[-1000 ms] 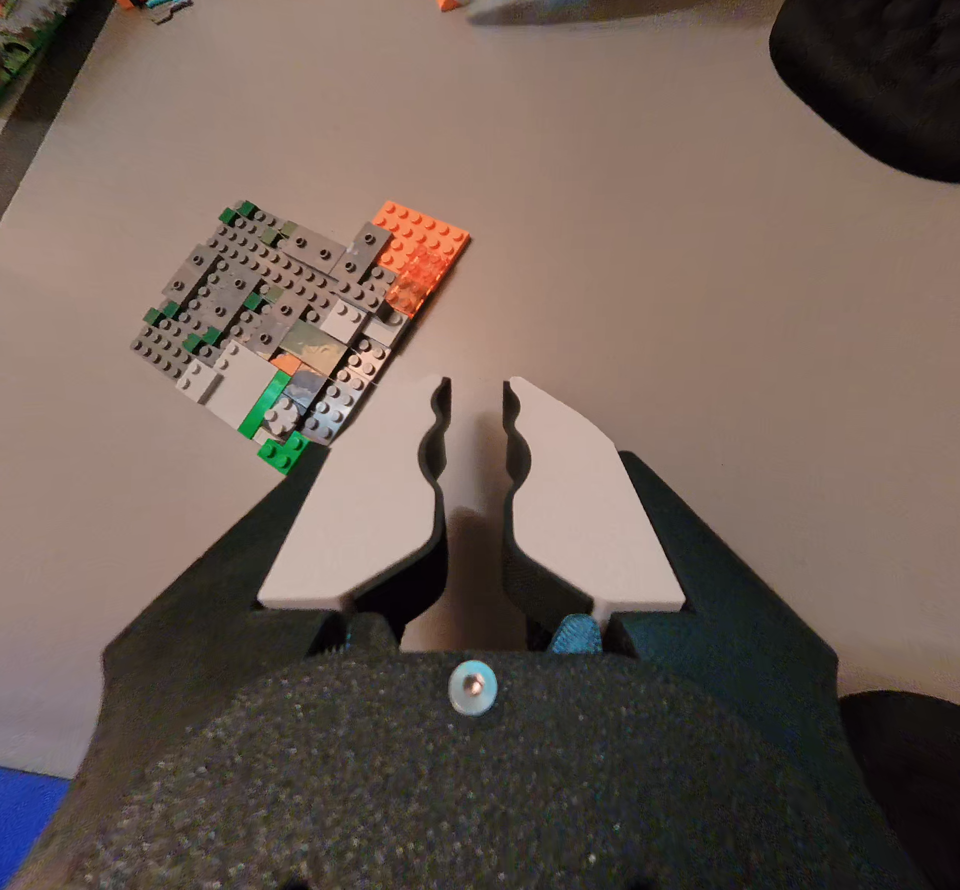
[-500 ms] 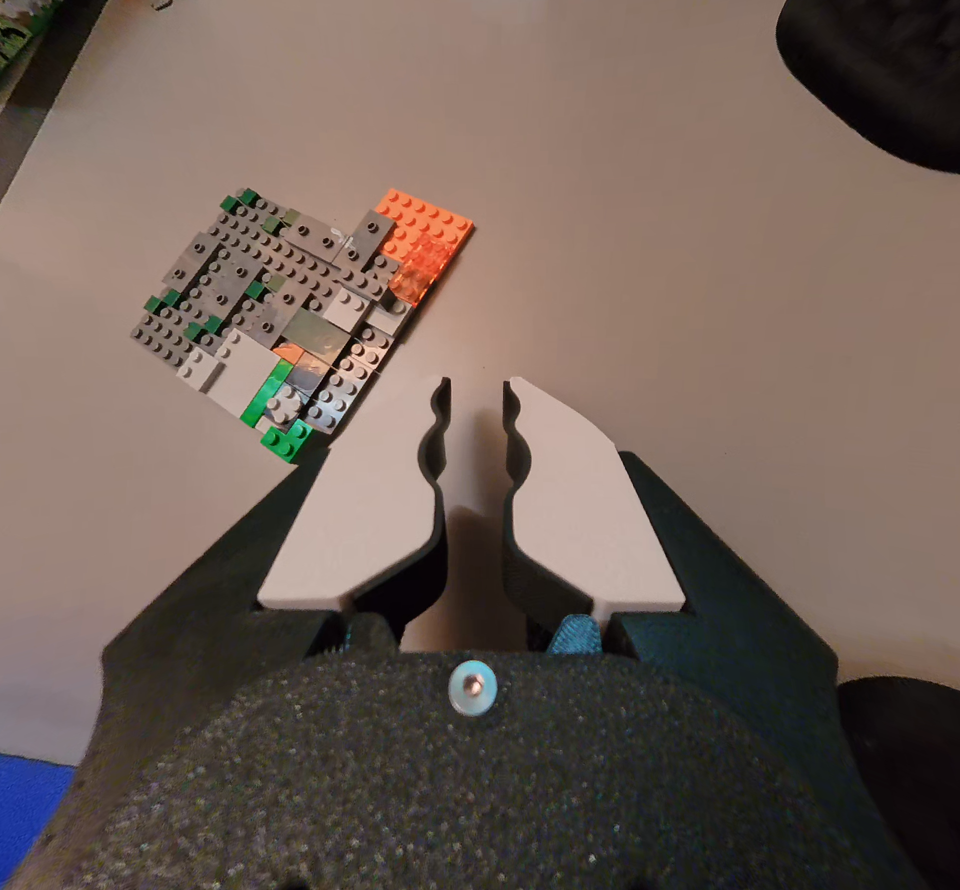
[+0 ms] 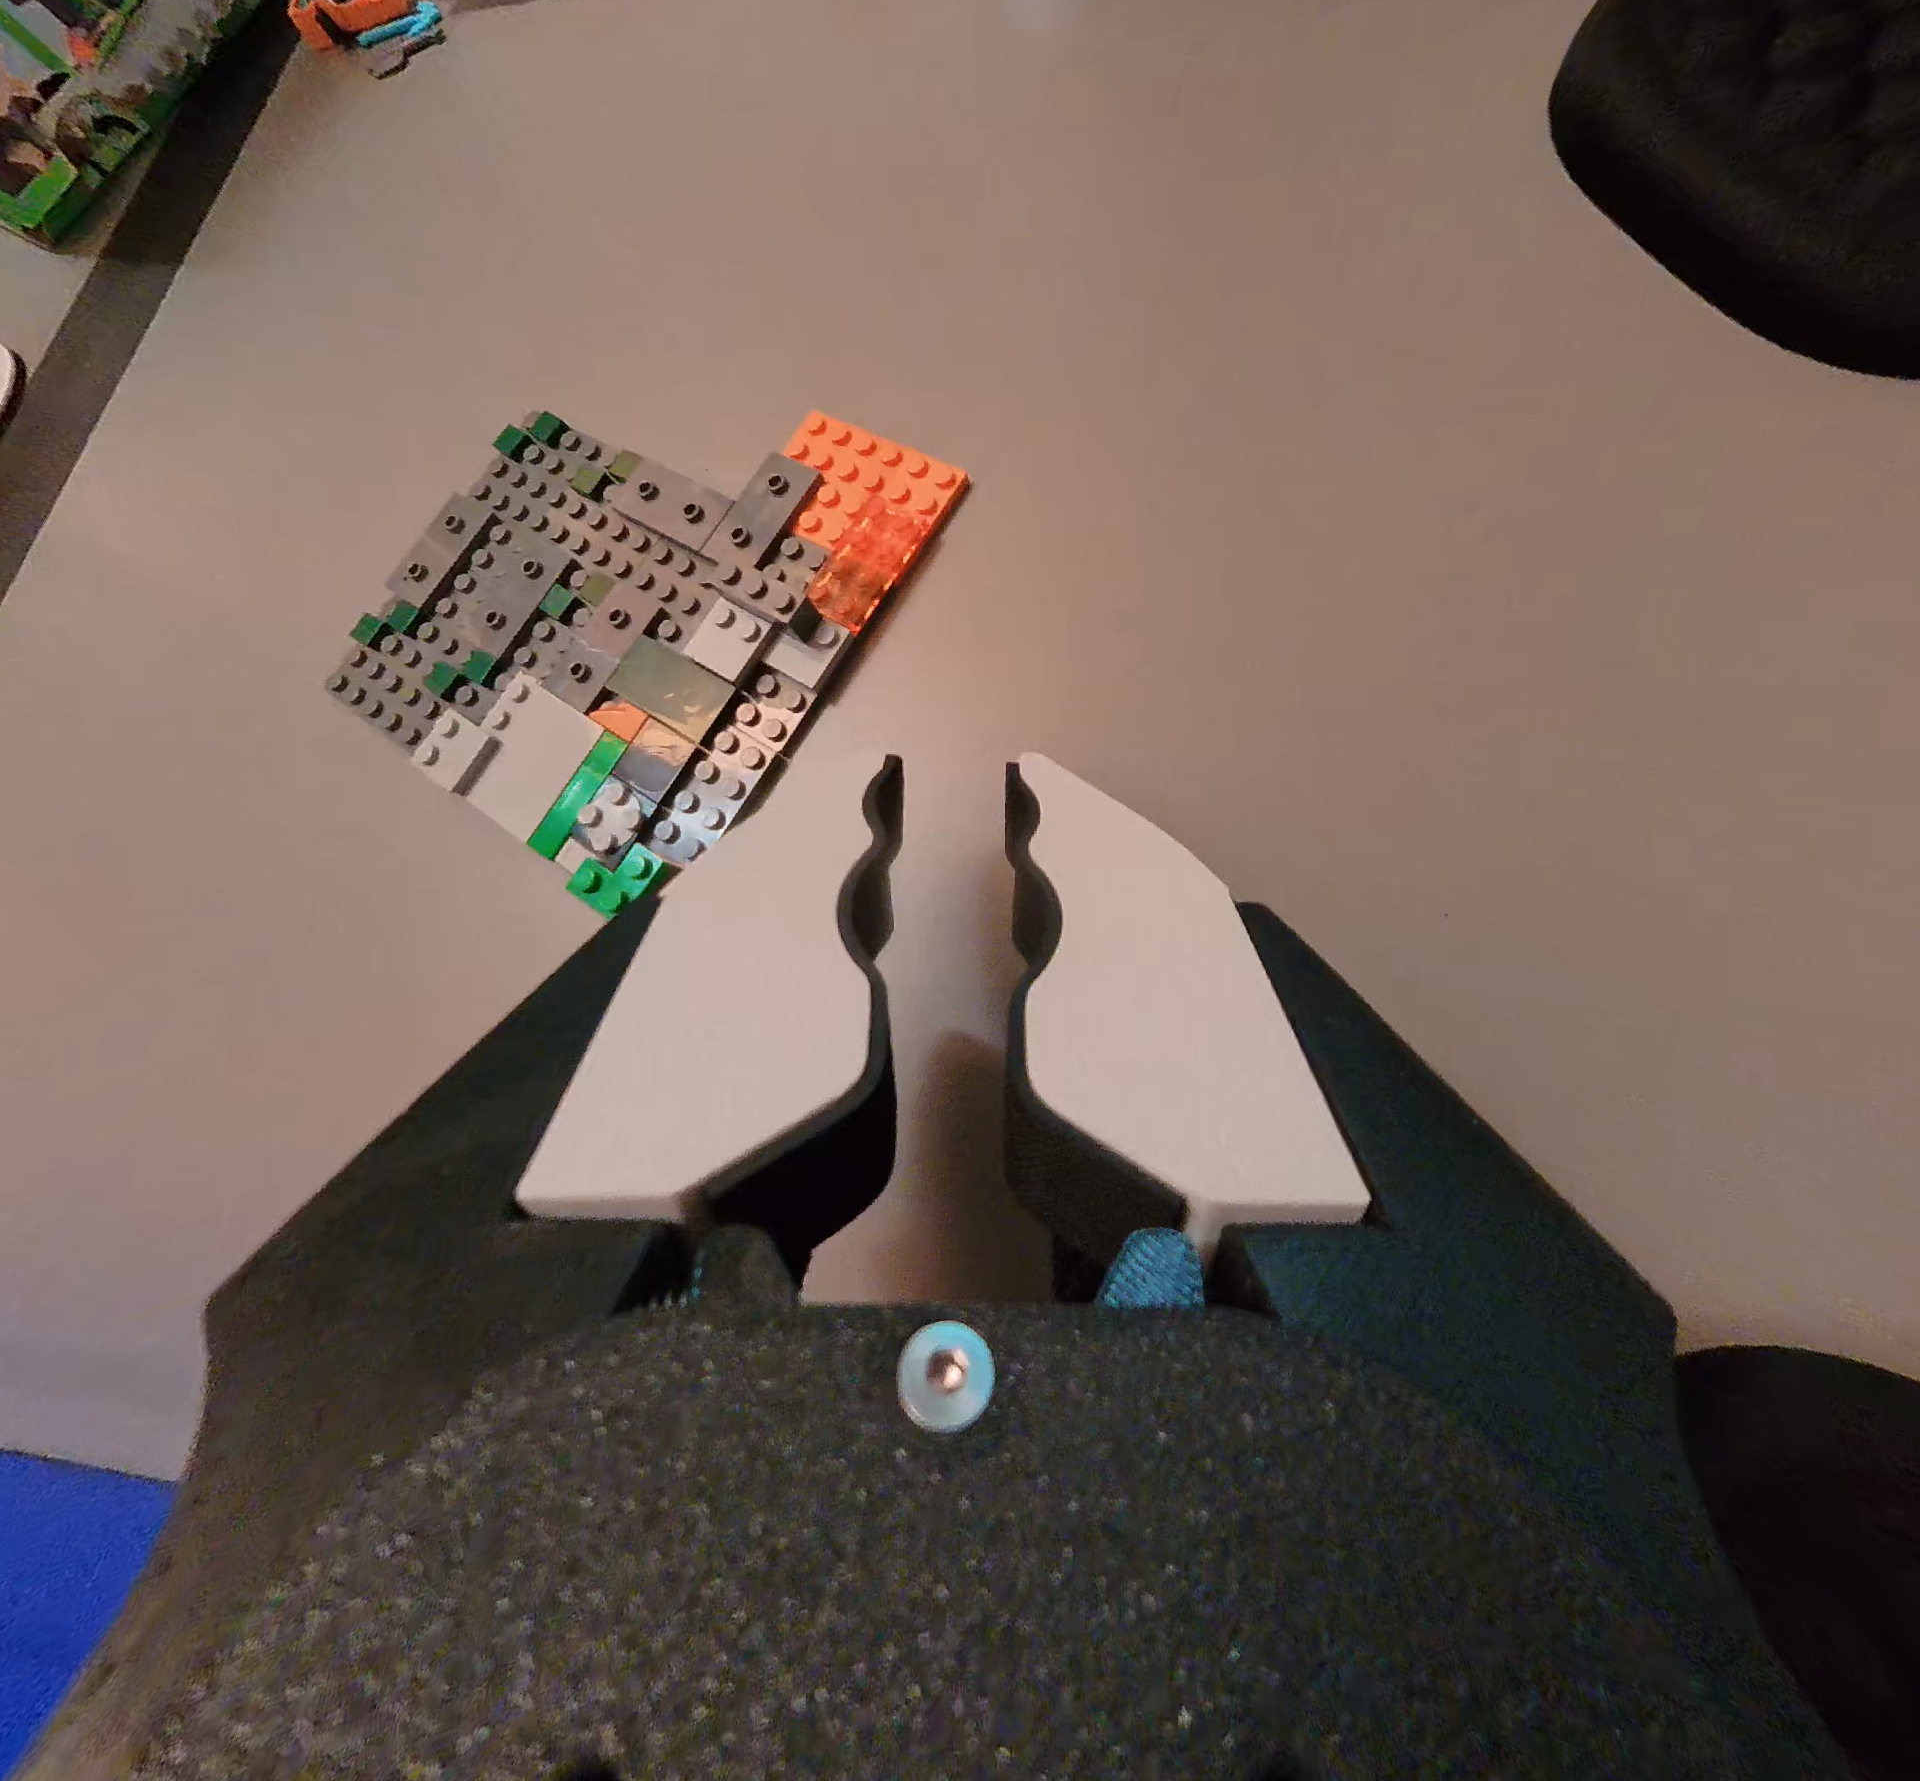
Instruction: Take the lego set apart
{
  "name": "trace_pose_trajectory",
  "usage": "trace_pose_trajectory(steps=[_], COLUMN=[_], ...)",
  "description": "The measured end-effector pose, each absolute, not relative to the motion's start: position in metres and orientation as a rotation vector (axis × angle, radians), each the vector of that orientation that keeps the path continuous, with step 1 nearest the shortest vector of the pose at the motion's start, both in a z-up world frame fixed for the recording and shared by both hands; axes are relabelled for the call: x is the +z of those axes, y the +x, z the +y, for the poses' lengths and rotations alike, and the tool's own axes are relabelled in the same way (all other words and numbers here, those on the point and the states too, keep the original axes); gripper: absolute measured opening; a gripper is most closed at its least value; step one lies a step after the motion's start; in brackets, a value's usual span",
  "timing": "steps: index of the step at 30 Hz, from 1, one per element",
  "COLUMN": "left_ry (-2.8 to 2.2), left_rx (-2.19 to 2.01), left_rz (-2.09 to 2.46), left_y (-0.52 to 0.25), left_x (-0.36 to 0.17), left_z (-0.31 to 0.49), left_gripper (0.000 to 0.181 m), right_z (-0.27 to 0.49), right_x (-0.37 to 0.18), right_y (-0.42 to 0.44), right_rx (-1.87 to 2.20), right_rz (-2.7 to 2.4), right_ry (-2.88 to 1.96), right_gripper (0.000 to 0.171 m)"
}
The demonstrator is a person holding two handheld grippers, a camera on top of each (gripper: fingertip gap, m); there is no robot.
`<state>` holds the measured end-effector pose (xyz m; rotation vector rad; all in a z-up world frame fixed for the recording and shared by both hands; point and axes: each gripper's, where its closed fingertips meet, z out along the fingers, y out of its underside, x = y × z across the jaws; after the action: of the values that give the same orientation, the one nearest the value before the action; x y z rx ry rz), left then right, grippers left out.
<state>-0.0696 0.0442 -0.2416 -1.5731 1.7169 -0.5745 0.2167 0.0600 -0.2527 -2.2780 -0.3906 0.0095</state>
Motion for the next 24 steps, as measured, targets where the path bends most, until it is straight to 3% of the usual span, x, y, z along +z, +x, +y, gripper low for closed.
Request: trace_pose_trajectory(steps=[24], left_ry=[-1.57], left_rx=[-0.587], left_rz=[1.715], left_y=[-0.071], left_x=[-0.241], left_z=[0.044], left_gripper=[0.018], right_z=[0.059], right_x=[-0.242], right_y=[0.216], right_rx=[-0.042], right_rz=[-0.352], right_ry=[-2.245], right_gripper=[0.007])
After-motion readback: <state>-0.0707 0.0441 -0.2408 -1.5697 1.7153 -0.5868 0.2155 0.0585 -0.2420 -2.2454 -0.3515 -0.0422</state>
